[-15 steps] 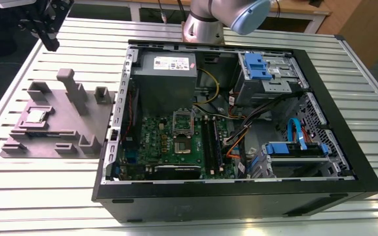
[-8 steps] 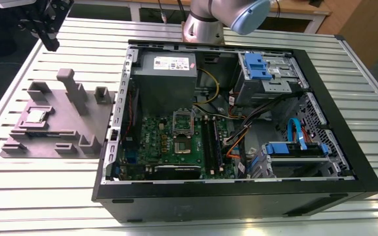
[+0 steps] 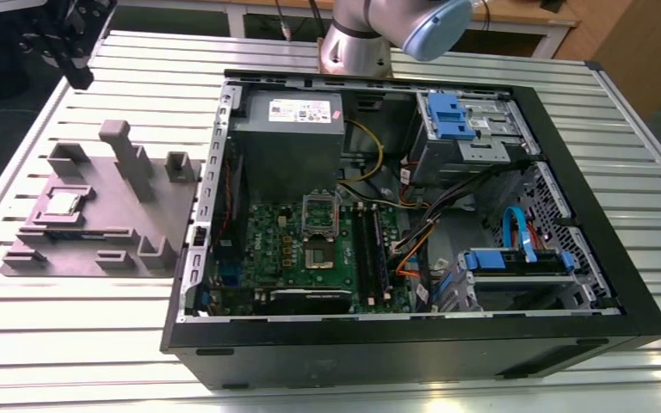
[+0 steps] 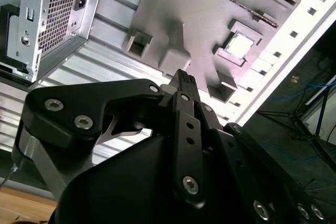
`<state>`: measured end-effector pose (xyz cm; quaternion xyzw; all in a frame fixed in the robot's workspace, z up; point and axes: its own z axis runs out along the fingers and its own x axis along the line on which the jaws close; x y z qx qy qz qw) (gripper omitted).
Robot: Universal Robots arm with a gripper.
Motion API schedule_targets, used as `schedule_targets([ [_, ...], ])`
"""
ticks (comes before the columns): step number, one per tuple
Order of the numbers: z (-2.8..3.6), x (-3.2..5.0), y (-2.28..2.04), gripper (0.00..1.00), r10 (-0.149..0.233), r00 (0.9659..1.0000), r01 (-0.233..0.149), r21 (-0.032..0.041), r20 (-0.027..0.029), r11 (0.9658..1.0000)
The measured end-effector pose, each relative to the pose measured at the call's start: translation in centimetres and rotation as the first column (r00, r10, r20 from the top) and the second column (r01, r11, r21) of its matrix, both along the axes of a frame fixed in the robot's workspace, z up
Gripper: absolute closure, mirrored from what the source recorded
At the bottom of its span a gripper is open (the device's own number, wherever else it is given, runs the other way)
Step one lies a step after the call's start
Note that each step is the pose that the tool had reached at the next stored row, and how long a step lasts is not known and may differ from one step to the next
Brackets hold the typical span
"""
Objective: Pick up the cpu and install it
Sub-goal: 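Reach for the cpu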
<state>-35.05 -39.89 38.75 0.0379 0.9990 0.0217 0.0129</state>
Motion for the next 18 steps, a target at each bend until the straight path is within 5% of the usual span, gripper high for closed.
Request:
schedule_targets([
  [3,-0.03,-0.36,0.00,0.90,0.000,1.0000,0.000,0.0001,-0.0056,1.0000],
  [5,-0.04,-0.39,0.00,0.90,0.000,0.9997,0.000,0.0013,-0.0249,1.0000],
  [7,-0.08,-0.47,0.00,0.90,0.000,0.9993,0.000,0.0021,-0.0378,1.0000],
  [18,-0.17,-2.36,0.00,0.90,0.000,0.9992,0.000,0.0021,-0.0398,1.0000],
])
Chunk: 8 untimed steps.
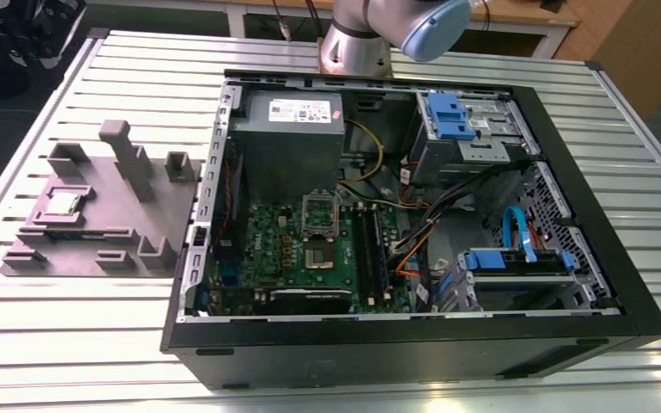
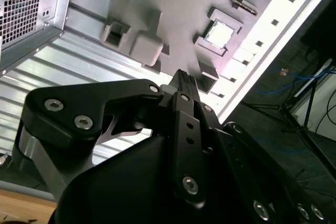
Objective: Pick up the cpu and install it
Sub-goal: 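Reach for the cpu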
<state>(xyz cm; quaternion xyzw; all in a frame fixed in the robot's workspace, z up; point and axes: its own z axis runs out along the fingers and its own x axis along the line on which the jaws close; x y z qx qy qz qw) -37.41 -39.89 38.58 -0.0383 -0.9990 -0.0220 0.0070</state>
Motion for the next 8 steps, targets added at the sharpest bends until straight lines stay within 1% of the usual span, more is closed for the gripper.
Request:
schedule_targets([
  [5,-0.01,-0.85,0.00,0.90,0.000,1.0000,0.000,0.0002,-0.0001,1.0000],
  [8,-0.05,-1.49,0.00,0.90,0.000,1.0000,0.000,0.0003,-0.0001,1.0000],
])
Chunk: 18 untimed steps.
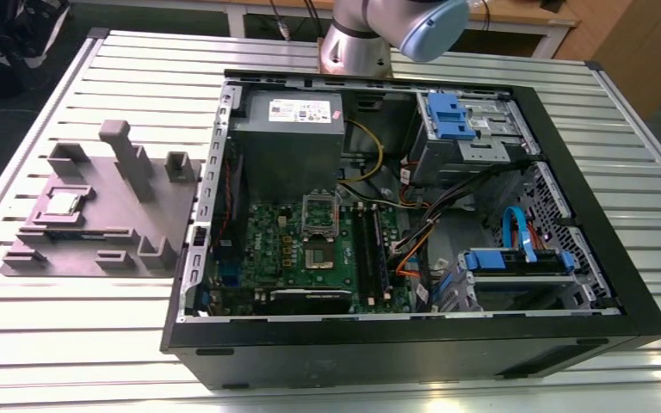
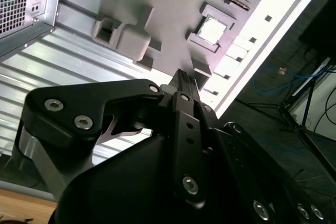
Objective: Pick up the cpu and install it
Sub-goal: 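Reach for the cpu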
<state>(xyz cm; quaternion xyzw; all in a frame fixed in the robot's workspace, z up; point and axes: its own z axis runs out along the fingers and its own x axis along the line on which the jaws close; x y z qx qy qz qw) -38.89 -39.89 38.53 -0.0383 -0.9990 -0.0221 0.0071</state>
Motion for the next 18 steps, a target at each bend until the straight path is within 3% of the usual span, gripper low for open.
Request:
schedule_targets([
  [6,-0.12,-1.73,-0.06,0.90,0.000,1.0000,0.000,0.0000,0.0000,1.0000],
  [13,-0.25,-2.33,-0.33,0.90,0.037,0.9993,-0.037,0.0000,-0.0001,0.9993],
  [18,-0.35,-3.67,-0.33,0.90,0.037,0.9993,-0.037,0.0000,0.0000,0.9993],
])
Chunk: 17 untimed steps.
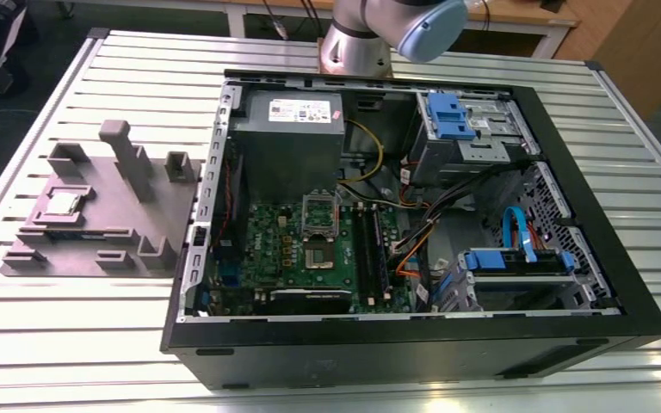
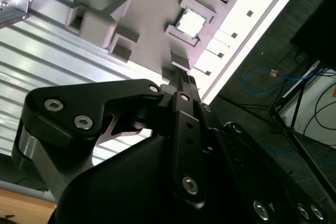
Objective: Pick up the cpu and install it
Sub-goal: 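Reach for the cpu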
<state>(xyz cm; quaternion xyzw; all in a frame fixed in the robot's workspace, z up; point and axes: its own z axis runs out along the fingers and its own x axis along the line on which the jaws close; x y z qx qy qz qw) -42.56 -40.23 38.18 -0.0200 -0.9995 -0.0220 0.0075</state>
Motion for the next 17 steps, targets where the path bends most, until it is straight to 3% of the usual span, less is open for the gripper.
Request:
schedule_targets([
  [9,-0.12,-2.59,0.00,0.90,0.000,1.0000,0.000,0.0002,-0.0002,1.0000],
  [17,-0.13,-2.91,0.00,0.90,0.000,1.0000,0.000,0.0004,-0.0001,1.0000],
])
